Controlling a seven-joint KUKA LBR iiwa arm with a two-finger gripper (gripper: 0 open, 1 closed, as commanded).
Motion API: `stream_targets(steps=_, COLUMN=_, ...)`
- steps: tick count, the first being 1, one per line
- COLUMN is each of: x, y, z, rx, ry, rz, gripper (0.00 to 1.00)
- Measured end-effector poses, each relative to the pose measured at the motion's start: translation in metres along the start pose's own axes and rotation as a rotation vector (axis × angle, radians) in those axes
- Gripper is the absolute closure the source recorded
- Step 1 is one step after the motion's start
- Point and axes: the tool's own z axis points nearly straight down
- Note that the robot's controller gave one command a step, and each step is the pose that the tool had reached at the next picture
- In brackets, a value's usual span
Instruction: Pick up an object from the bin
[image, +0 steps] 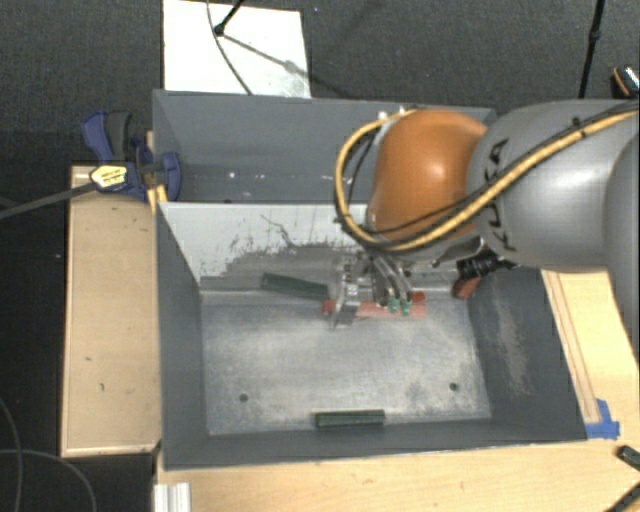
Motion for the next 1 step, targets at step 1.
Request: stream_targets(steps=1, x=0.0209, y=-0.0102, z=-0.0686, rx=0.000, ry=0.003, rz=-0.446, gripper=1.00)
